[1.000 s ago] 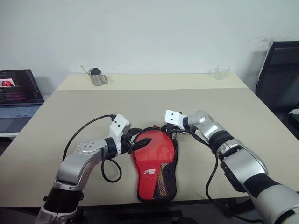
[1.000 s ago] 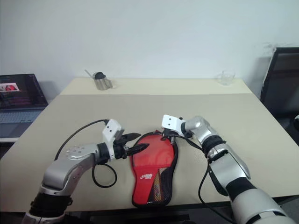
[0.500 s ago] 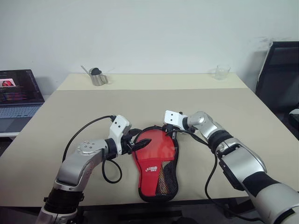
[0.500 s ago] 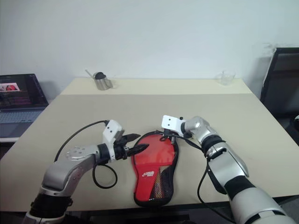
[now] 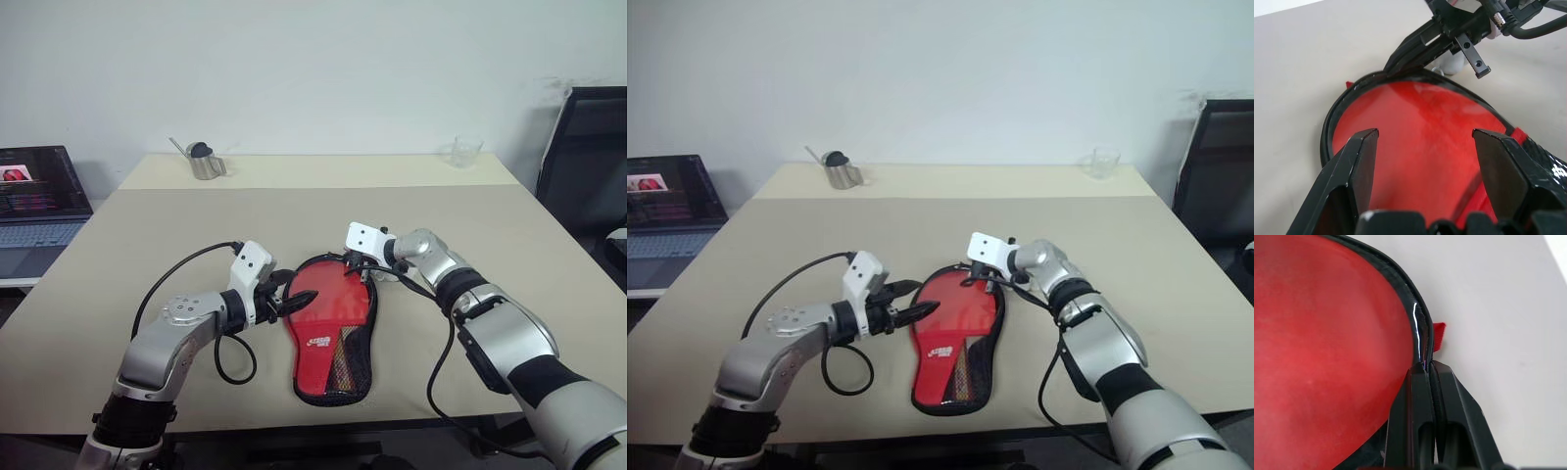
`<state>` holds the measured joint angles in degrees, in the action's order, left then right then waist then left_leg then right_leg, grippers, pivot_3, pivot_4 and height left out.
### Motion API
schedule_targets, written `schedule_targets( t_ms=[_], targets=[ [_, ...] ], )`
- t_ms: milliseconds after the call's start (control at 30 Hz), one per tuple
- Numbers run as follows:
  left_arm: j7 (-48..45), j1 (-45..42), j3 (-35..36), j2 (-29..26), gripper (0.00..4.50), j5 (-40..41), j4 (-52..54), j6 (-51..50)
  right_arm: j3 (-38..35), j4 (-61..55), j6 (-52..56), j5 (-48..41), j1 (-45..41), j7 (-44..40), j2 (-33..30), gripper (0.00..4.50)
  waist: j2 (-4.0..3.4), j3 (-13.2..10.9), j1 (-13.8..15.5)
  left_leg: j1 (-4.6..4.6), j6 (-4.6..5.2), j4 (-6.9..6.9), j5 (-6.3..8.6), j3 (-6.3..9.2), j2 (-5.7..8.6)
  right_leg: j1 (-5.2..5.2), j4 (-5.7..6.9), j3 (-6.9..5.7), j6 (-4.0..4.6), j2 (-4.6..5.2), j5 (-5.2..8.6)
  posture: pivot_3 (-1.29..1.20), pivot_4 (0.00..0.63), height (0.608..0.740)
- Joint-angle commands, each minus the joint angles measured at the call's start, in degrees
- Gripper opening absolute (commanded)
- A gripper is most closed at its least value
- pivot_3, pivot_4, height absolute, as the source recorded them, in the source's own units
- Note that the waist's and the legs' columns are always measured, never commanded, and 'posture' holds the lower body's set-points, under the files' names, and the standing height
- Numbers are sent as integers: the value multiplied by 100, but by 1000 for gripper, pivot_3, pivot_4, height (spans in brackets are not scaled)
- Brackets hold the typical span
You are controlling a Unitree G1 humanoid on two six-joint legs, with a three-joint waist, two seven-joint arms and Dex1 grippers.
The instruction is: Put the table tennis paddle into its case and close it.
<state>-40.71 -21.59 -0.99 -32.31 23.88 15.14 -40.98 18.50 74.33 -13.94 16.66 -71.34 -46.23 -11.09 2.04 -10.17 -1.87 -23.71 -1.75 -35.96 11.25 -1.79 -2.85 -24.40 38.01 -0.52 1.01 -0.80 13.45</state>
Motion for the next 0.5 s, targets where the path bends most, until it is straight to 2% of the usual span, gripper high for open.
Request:
schedule_targets(
  t_ms=[33,100,433,500],
  targets=[
    [-50,-109,-32,8,3358,74,222,29,-249,-224,118,-195,-218,-174,73,431,0,0,0,0,0,0,0,0,0,0,0,0,0,0,0,0,150,740],
    [-37,-157,-29,20,3358,72,187,33,-295,-227,190,-169,-218,-179,83,973,0,0,0,0,0,0,0,0,0,0,0,0,0,0,0,0,150,740],
    [-90,-253,-53,11,3358,82,132,77,-640,-298,357,-338,-434,-67,-81,4436,-1,-1,1,0,0,0,0,0,1,0,0,0,0,0,0,0,150,740],
    [-198,-375,-62,-19,3358,92,57,130,-962,-426,543,-643,-619,-227,-292,4473,-2,-2,5,-1,0,0,0,1,1,0,0,-1,0,0,0,0,150,740]
  ],
)
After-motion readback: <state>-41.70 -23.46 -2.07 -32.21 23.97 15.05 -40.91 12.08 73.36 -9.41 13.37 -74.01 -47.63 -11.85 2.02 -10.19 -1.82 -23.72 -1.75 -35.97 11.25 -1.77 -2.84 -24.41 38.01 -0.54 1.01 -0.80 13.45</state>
